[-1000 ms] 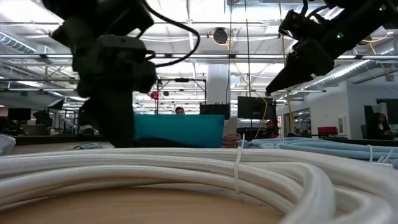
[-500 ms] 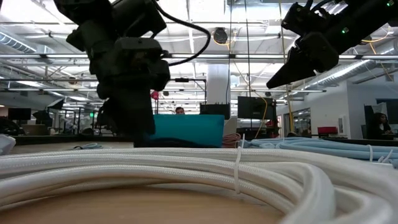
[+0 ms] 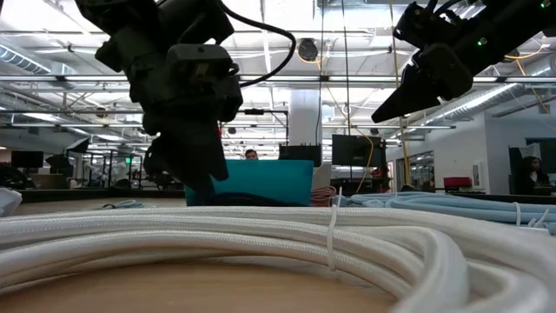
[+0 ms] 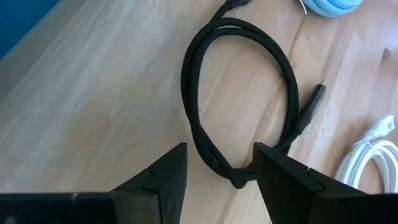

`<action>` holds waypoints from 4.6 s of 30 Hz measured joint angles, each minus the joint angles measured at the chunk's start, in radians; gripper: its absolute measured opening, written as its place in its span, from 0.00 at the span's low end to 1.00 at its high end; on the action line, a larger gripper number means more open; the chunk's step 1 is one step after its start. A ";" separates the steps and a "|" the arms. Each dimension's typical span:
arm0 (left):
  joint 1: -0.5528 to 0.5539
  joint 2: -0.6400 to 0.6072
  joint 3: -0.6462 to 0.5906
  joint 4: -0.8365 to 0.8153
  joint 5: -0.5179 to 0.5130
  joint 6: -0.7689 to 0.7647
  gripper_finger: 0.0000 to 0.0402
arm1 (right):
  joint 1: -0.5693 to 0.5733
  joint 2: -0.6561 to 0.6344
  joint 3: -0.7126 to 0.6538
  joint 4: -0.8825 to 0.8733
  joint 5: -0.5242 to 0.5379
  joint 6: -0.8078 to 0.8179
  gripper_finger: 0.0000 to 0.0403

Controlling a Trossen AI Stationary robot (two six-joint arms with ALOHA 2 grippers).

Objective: Pick & Place USB Port
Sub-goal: Put the black HDMI cable into the gray bin

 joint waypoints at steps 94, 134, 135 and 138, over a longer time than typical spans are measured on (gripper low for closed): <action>0.027 -0.008 0.622 -0.792 -0.824 1.182 0.02 | -0.264 0.277 0.147 0.609 -0.448 -0.149 0.46; -0.021 -0.007 0.620 -0.646 -0.857 1.183 0.07 | -0.263 0.272 0.146 0.669 -0.478 -0.094 0.05; -0.024 -0.007 0.620 -0.647 -0.856 1.170 0.09 | -0.260 0.272 0.146 0.668 -0.467 -0.100 0.05; -0.041 -0.017 0.620 -0.677 -0.856 1.114 0.13 | -0.242 0.273 0.146 0.656 -0.435 -0.151 0.05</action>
